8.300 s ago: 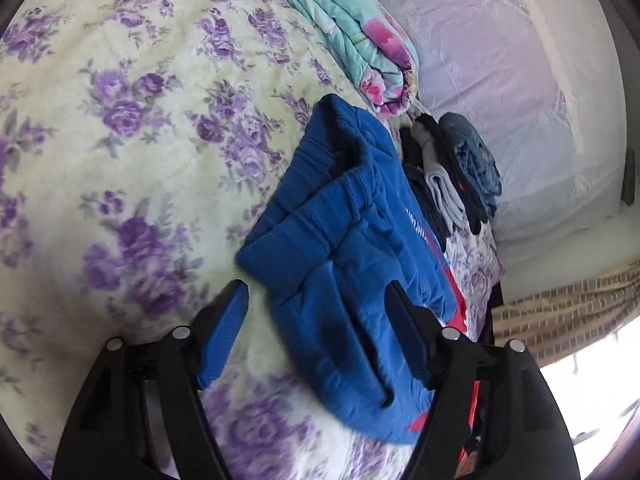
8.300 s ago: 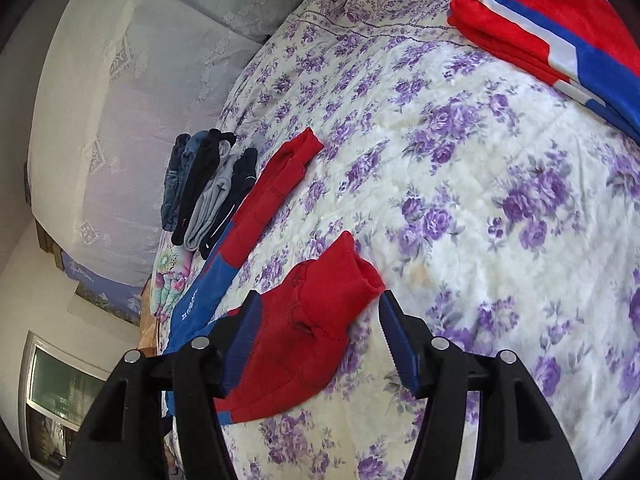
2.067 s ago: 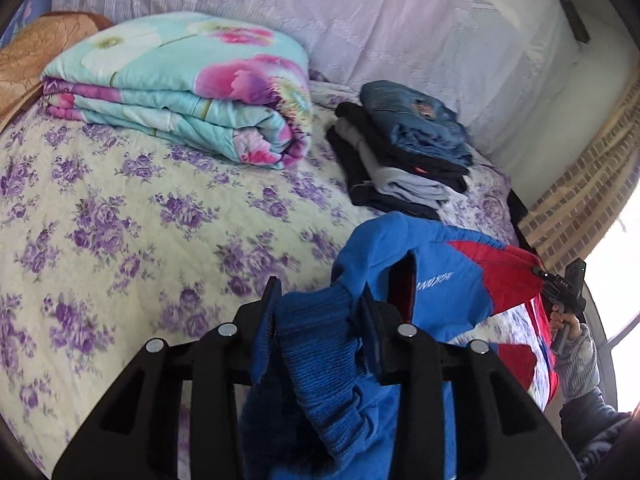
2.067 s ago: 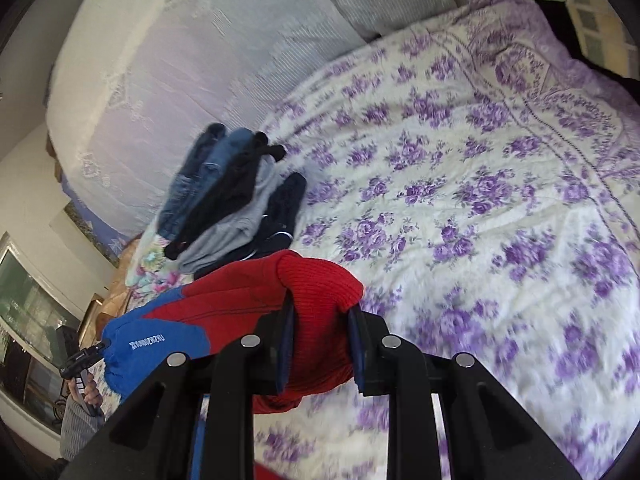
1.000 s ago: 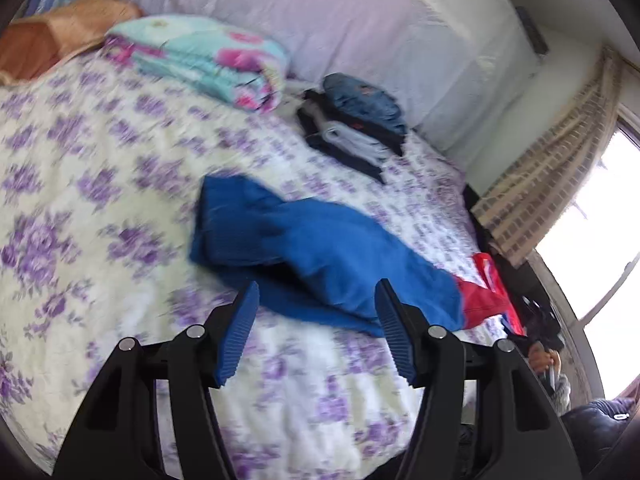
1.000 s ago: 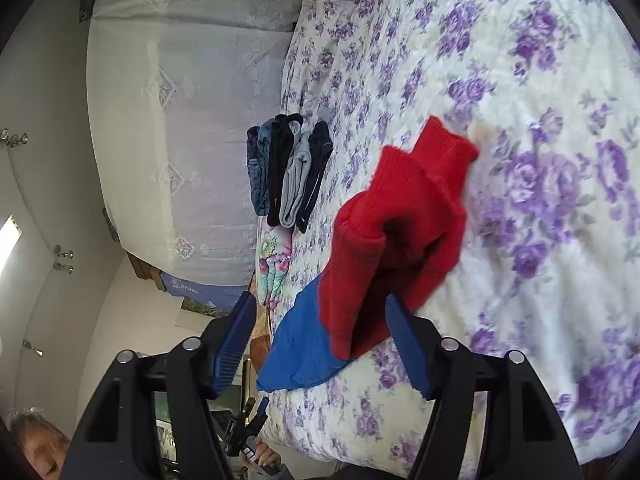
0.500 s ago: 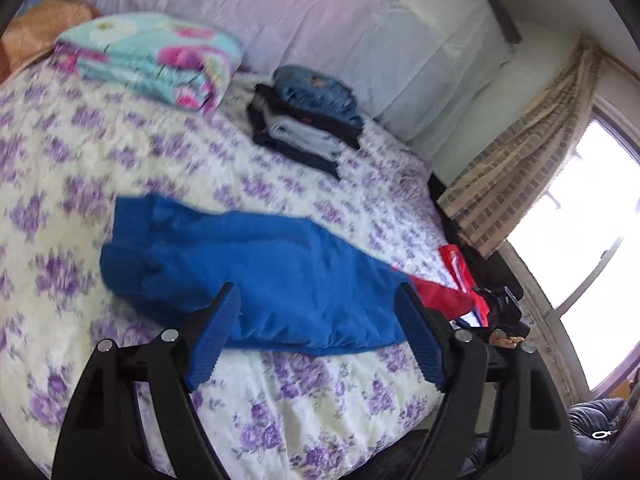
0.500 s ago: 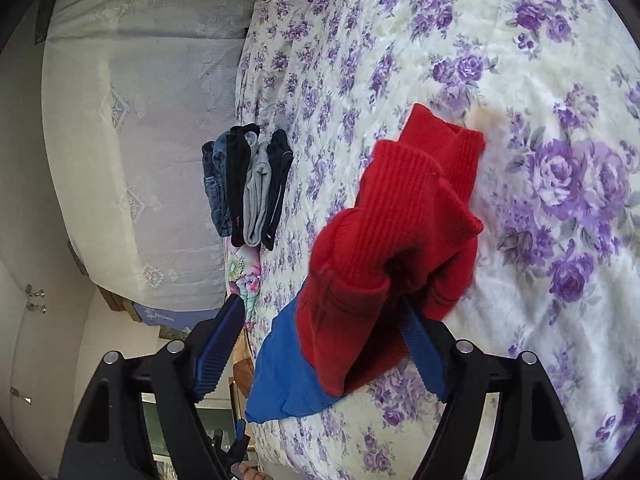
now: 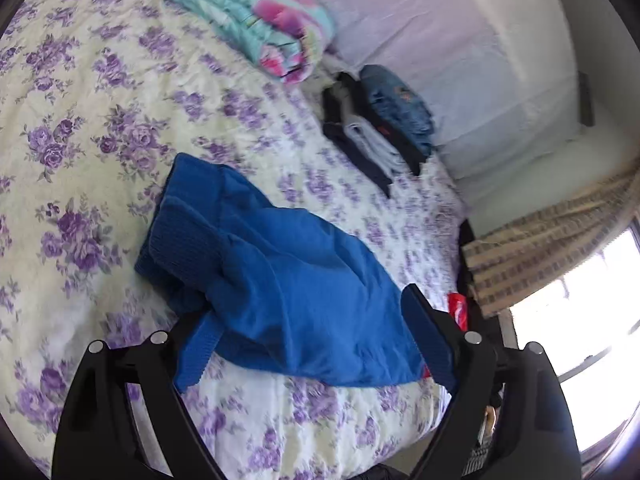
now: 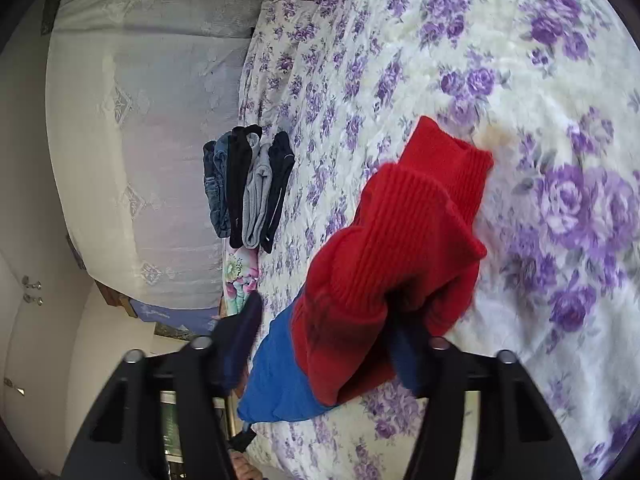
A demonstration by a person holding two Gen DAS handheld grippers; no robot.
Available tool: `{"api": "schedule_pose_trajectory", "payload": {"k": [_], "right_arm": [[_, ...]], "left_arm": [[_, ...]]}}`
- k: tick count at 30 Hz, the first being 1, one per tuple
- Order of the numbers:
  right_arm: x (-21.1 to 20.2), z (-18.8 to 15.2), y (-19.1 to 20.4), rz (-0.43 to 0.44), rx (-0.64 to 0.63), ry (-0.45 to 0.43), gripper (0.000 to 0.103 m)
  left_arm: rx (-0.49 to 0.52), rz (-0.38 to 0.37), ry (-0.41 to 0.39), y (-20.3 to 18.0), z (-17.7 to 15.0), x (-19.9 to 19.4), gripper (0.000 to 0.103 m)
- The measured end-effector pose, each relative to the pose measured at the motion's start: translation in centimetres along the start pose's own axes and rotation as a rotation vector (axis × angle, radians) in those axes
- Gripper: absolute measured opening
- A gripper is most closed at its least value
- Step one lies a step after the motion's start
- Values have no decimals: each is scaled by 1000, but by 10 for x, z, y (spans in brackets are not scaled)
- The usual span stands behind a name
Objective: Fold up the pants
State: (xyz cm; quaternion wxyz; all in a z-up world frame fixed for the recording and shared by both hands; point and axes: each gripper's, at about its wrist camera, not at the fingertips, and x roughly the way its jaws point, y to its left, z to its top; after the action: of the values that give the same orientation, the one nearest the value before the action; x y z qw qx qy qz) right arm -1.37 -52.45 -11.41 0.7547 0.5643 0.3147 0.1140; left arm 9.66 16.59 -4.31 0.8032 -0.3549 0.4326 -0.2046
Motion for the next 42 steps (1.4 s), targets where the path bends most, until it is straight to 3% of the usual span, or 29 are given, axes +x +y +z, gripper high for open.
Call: {"api": "schedule_pose_trajectory", "payload": {"k": [1,3,5,6,9,13,16,19,22,24,25,31,32,34,35,36,40,42], "right_arm": [[0,1,-2,-4,-3,-1,30],[0,2,-3,4,-20,7,12],[-2,1,1,3,-52,3,7],[-3,3,6,5,-67,2,6],[-1,14,32,7,-130,-6,5],[-7,34,83,71,-238,-68,4],[-23,41,106,131,-320,-130,4],[-27,35,76,60,-323,-107,4],[-13,26,6,-52,-161,-15,4],[-12,21,-23,-47,-86,0,4],[-14,19,-28,-32,-79,-5,4],[-12,16,-13,-44,-140,-18,4],[-13,16,-14,-48,-137,-16,4],[-13,17,-19,-63,-123,-12,9],[-13,14,-23,-77,-112,-8,14],[-13,14,-28,-81,-100,-2,16],[-19,14,-31,-61,-84,8,19],[-29,14,-28,-70,-94,-15,30]], "left_arm": [[-16,14,16,3,4,7,74],[-42,44,40,11,10,16,45],[-60,48,36,16,15,17,21],[-61,29,35,16,19,16,14],[-4,2,-12,-10,40,7,9],[94,-55,-95,-56,71,-8,9],[168,-84,-161,-69,73,-16,9],[211,-27,-124,-44,49,-7,9],[81,34,37,31,14,29,10],[-8,-88,56,65,-1,32,10],[-19,-113,51,69,-5,28,10],[54,-44,32,53,-3,21,14],[64,-34,17,49,-3,16,22],[100,23,-44,42,-7,3,50],[105,51,-72,43,-8,-4,70],[104,72,-111,43,-11,-15,76],[74,88,-162,48,-18,-43,76],[80,104,-185,45,-22,-54,76]]}}
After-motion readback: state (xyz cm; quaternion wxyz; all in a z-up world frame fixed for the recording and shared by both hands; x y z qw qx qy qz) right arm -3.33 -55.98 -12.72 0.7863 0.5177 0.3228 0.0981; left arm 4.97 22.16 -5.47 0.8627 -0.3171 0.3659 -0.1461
